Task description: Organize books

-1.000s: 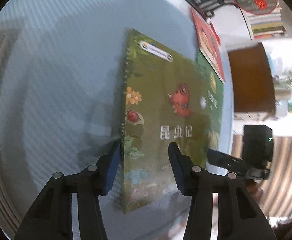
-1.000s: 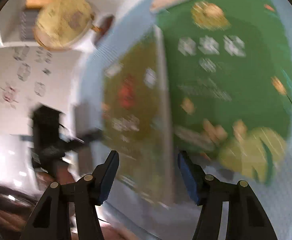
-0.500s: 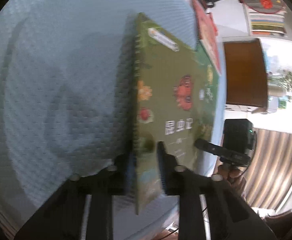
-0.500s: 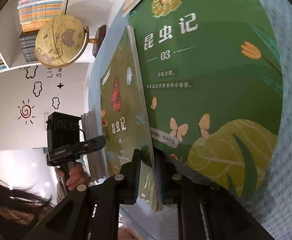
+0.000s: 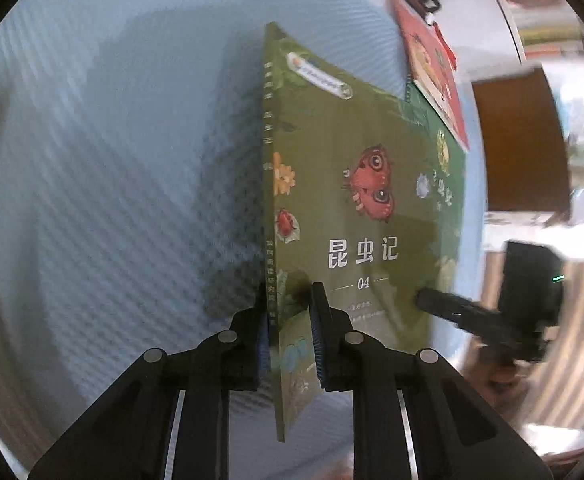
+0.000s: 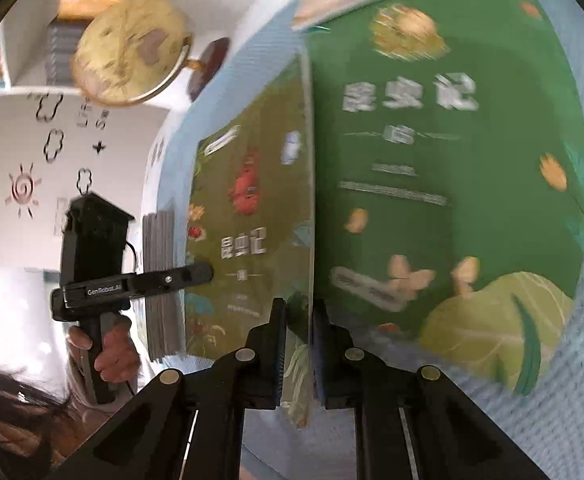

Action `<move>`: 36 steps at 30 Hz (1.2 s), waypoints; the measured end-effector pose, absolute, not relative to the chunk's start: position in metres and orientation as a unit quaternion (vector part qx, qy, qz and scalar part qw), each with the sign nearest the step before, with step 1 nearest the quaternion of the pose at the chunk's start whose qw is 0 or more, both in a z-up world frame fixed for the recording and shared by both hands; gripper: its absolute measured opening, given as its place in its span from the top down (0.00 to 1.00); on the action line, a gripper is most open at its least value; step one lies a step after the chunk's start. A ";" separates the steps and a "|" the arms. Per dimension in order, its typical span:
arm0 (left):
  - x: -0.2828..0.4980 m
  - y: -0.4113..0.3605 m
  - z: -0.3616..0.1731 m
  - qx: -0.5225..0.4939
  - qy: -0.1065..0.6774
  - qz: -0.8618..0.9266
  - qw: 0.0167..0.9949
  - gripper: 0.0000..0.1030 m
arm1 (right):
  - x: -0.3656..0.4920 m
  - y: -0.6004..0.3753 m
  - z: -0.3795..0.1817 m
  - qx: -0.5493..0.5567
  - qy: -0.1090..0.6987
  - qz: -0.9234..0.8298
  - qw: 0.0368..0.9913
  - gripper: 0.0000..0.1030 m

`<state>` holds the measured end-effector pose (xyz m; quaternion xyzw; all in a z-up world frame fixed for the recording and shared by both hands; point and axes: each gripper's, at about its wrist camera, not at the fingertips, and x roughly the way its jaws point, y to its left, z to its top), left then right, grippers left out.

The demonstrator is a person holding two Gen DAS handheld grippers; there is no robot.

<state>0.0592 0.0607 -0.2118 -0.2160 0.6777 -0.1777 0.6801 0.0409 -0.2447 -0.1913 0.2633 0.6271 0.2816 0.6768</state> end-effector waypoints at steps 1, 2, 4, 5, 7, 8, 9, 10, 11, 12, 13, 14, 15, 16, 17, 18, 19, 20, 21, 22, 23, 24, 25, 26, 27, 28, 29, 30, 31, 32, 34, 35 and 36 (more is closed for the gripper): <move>0.058 0.058 -0.207 -0.202 0.676 -0.175 0.687 0.85 | 0.040 -0.242 -0.186 0.262 0.621 0.288 0.680 0.91; 0.056 0.056 -0.203 -0.188 0.675 -0.175 0.691 0.85 | 0.039 -0.237 -0.180 0.257 0.616 0.295 0.684 0.91; 0.053 0.058 -0.195 -0.180 0.669 -0.181 0.698 0.85 | 0.037 -0.225 -0.167 0.213 0.613 0.297 0.701 0.91; 0.052 0.059 -0.191 -0.178 0.666 -0.185 0.701 0.85 | 0.036 -0.218 -0.159 0.193 0.607 0.299 0.711 0.92; 0.051 0.064 -0.184 -0.171 0.661 -0.183 0.707 0.85 | 0.035 -0.213 -0.152 0.184 0.601 0.305 0.715 0.91; 0.050 0.067 -0.182 -0.171 0.660 -0.183 0.708 0.85 | 0.035 -0.212 -0.149 0.183 0.599 0.307 0.717 0.91; 0.050 0.069 -0.179 -0.173 0.660 -0.182 0.708 0.85 | 0.035 -0.211 -0.146 0.183 0.597 0.309 0.718 0.92; 0.050 0.072 -0.176 -0.174 0.659 -0.183 0.709 0.85 | 0.034 -0.210 -0.143 0.184 0.592 0.311 0.720 0.91; 0.049 0.074 -0.172 -0.173 0.658 -0.185 0.710 0.85 | 0.034 -0.210 -0.140 0.184 0.587 0.314 0.723 0.91; 0.048 0.074 -0.170 -0.169 0.657 -0.184 0.712 0.85 | 0.033 -0.208 -0.137 0.183 0.581 0.319 0.726 0.91; 0.046 0.075 -0.165 -0.160 0.656 -0.181 0.715 0.83 | 0.032 -0.207 -0.133 0.180 0.577 0.323 0.729 0.91; 0.045 0.075 -0.163 -0.153 0.657 -0.180 0.716 0.83 | 0.031 -0.203 -0.128 0.174 0.573 0.326 0.731 0.91; 0.043 0.075 -0.160 -0.148 0.658 -0.178 0.716 0.83 | 0.031 -0.199 -0.126 0.172 0.573 0.327 0.731 0.91; 0.042 0.077 -0.157 -0.140 0.660 -0.177 0.717 0.83 | 0.030 -0.195 -0.124 0.172 0.573 0.328 0.731 0.91; 0.040 0.079 -0.154 -0.135 0.659 -0.176 0.719 0.83 | 0.028 -0.192 -0.120 0.172 0.571 0.330 0.732 0.91; 0.038 0.082 -0.152 -0.133 0.658 -0.176 0.720 0.83 | 0.028 -0.190 -0.119 0.172 0.570 0.332 0.732 0.91; 0.036 0.086 -0.147 -0.131 0.656 -0.174 0.723 0.83 | 0.027 -0.187 -0.116 0.170 0.571 0.331 0.731 0.91; 0.035 0.089 -0.144 -0.130 0.655 -0.172 0.724 0.83 | 0.027 -0.182 -0.115 0.171 0.572 0.329 0.732 0.91; 0.034 0.090 -0.142 -0.129 0.655 -0.169 0.725 0.83 | 0.026 -0.178 -0.113 0.173 0.571 0.329 0.731 0.91; 0.032 0.094 -0.136 -0.125 0.653 -0.166 0.729 0.83 | 0.026 -0.174 -0.111 0.175 0.571 0.331 0.731 0.91; 0.031 0.096 -0.132 -0.125 0.650 -0.164 0.731 0.83 | 0.024 -0.167 -0.106 0.174 0.569 0.332 0.732 0.90; 0.030 0.099 -0.127 -0.124 0.648 -0.163 0.734 0.83 | 0.023 -0.163 -0.102 0.172 0.567 0.333 0.733 0.90; 0.028 0.102 -0.122 -0.123 0.645 -0.162 0.737 0.83 | 0.022 -0.158 -0.097 0.171 0.565 0.334 0.735 0.90; 0.027 0.104 -0.118 -0.123 0.642 -0.161 0.739 0.83 | 0.020 -0.153 -0.092 0.172 0.563 0.335 0.736 0.90; 0.027 0.106 -0.115 -0.125 0.639 -0.160 0.742 0.83 | 0.019 -0.149 -0.088 0.173 0.560 0.336 0.737 0.90; 0.025 0.110 -0.110 -0.126 0.636 -0.160 0.744 0.83 | 0.018 -0.145 -0.083 0.173 0.558 0.337 0.738 0.90; 0.024 0.113 -0.106 -0.127 0.634 -0.159 0.746 0.83 | 0.017 -0.139 -0.076 0.171 0.554 0.340 0.740 0.90; 0.023 0.118 -0.102 -0.128 0.631 -0.159 0.749 0.83 | 0.016 -0.136 -0.072 0.170 0.552 0.342 0.741 0.90; 0.022 0.122 -0.099 -0.129 0.628 -0.158 0.751 0.83 | 0.015 -0.130 -0.066 0.168 0.549 0.342 0.744 0.90; 0.021 0.128 -0.095 -0.131 0.626 -0.157 0.753 0.83 | 0.015 -0.126 -0.063 0.168 0.548 0.343 0.744 0.90; 0.018 0.138 -0.089 -0.134 0.622 -0.156 0.756 0.83 | 0.014 -0.113 -0.056 0.159 0.545 0.347 0.746 0.89; 0.017 0.142 -0.087 -0.135 0.620 -0.155 0.757 0.83 | 0.013 -0.107 -0.053 0.158 0.545 0.349 0.746 0.89; 0.016 0.148 -0.084 -0.136 0.617 -0.153 0.759 0.83 | 0.013 -0.103 -0.050 0.157 0.545 0.351 0.745 0.89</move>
